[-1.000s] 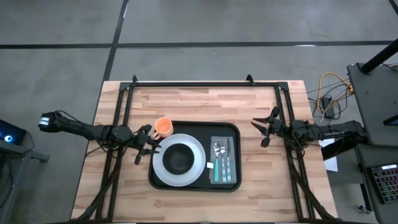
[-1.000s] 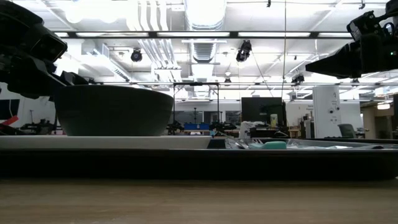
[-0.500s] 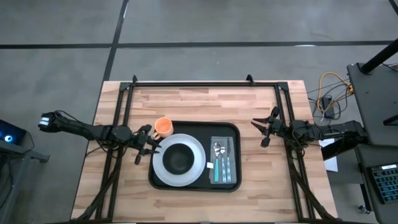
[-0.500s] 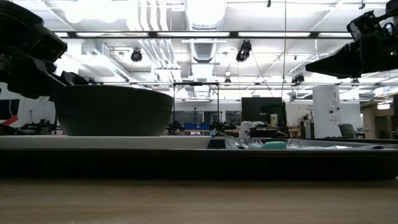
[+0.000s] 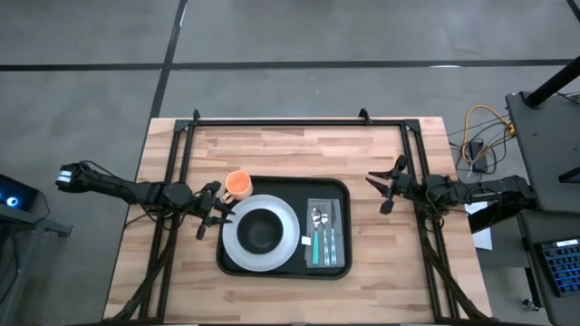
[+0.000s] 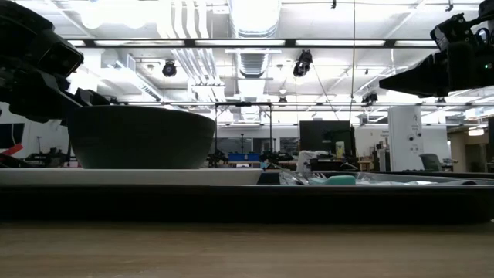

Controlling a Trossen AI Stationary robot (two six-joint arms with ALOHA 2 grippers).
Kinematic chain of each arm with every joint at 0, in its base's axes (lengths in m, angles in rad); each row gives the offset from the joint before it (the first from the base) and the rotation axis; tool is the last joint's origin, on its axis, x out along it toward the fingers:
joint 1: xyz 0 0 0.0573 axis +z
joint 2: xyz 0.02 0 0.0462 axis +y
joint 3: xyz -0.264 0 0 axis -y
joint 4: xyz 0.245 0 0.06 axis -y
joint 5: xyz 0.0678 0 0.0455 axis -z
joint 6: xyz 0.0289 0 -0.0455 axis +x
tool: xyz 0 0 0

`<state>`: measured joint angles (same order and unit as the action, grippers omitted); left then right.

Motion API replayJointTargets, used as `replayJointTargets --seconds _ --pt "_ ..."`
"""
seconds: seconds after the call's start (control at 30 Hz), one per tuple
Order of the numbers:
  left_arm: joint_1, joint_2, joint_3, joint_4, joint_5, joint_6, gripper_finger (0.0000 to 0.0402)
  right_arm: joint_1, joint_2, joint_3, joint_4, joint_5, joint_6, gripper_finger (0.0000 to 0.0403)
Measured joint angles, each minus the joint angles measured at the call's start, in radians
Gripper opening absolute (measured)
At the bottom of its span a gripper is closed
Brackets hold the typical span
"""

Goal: Set up tray
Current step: Return to Home Position

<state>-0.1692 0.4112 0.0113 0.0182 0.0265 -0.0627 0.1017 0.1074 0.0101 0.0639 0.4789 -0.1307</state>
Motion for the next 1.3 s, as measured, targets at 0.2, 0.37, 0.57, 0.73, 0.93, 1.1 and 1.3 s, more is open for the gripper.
replayJointTargets --seconds 0.2,0.37,0.57,0.73,0.93,1.1,1.3 --pt "0.000 0.000 0.000 0.000 0.000 0.000 0.0101 0.000 0.000 0.000 0.000 0.000 0.000 0.0079" --pt "0.000 0.000 0.000 0.000 0.000 0.000 0.0101 0.000 0.000 0.000 0.000 0.000 0.000 0.0071" --pt "0.000 0.000 0.000 0.000 0.000 0.000 0.0101 0.000 0.001 0.000 0.000 0.000 0.000 0.0069" --pt "0.000 0.000 0.000 0.000 0.000 0.000 0.0101 0.000 0.001 0.000 0.000 0.000 0.000 0.0075" --pt "0.000 0.000 0.000 0.000 0.000 0.000 0.0101 0.000 0.001 0.000 0.000 0.000 0.000 0.0083" --pt "0.000 0.000 0.000 0.000 0.000 0.000 0.0101 0.000 0.001 0.000 0.000 0.000 0.000 0.0083" --pt "0.000 0.000 0.000 0.000 0.000 0.000 0.0101 0.000 0.001 0.000 0.000 0.000 0.000 0.0072"
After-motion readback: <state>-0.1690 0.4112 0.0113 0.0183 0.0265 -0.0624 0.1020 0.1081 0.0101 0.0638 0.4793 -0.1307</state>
